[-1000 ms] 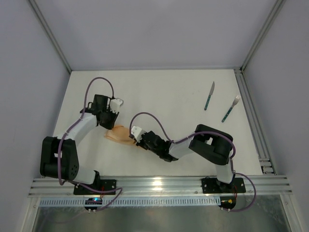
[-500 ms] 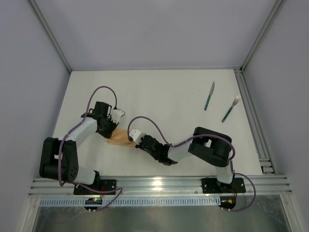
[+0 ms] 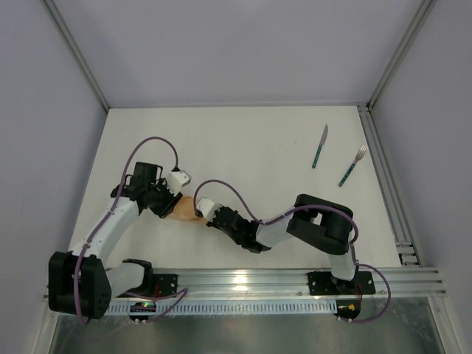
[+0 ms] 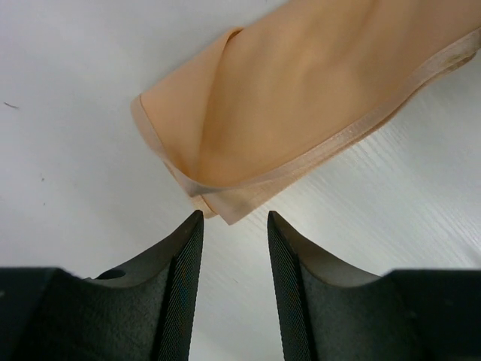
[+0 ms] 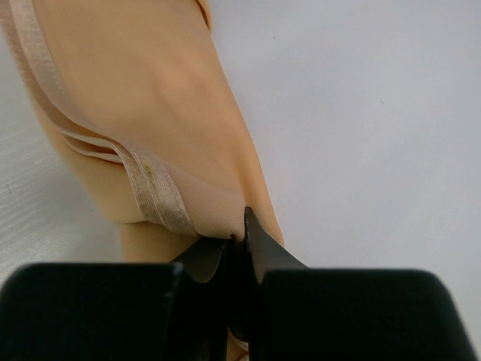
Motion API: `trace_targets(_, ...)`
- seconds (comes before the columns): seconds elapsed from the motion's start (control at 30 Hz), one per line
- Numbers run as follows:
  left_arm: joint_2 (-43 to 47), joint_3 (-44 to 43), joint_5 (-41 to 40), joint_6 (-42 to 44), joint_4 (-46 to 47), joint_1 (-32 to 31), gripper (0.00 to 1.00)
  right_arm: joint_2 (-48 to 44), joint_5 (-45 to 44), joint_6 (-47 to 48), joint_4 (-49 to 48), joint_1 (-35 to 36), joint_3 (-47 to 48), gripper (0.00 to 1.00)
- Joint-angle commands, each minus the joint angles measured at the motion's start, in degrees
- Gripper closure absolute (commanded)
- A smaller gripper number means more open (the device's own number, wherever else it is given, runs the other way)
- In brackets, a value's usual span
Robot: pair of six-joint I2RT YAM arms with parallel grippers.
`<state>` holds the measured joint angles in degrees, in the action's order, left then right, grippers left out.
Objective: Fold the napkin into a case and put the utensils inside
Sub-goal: Smooth out the smaller rectangle-folded napkin at the center of the board.
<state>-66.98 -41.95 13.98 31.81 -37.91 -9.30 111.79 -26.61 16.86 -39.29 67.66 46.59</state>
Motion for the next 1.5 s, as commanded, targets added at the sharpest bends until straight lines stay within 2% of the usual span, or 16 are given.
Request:
trace_targets(0.0, 3.1, -1.5, 3.2, 3.2, -1.7, 0.1, 0.58, 1.3, 0.4, 0.4, 0.4, -0.2, 0.1, 0.96)
trace_targets(0.1, 2.5, -3.6, 4.4, 2.6, -1.1, 0.1, 0.6, 1.6, 1.0, 0.6, 0.4, -0.2, 0.3, 0.96)
trace_targets(0.2, -0.2, -5.6, 3.9, 0.5, 1.0, 0.1, 0.72, 1.9, 1.3, 0.6, 1.2, -0.1, 0.7, 0.96)
trace_targets(0.33, -3.5, -8.9, 4.5, -1.8, 2.2, 0.1, 0.8, 2.1, 1.2, 0.3, 1.5, -0.2, 0.5, 0.96)
trace_targets(0.5, -7.9, -11.7, -0.4, -4.9, 4.6, 0.1, 0.88, 2.6, 1.1, -0.2, 1.7, -0.2, 0.8, 0.96)
trace_targets(0.63, -12.9, -11.4, -2.2, -4.0, 3.6, -0.2, 0.86, 2.9, 1.1, -0.2, 1.7, -0.2, 1.0, 0.96)
trace_targets(0.87, -12.4, -4.5, -5.3, 0.5, 0.5, -2.5, 0.85, 3.2, 0.8, -0.6, 1.3, -0.2, 1.0, 0.96)
trace_targets(1.1, -16.2, -1.8, -7.5, 1.8, 2.8, -2.6, 0.85, 0.6, 2.6, -1.3, 1.0, -0.2, 0.5, 0.96)
trace_targets(1.33, -17.0, -0.4, -8.5, 1.6, 5.3, -2.6, 0.87, -2.5, 10.7, 0.3, -7.6, -0.2, -4.4, 0.96)
trace_targets(1.47, -17.0, 0.6, -8.6, 1.1, 6.3, -2.7, 0.88, -3.0, 11.1, 3.9, -11.8, -0.2, -6.9, 0.96)
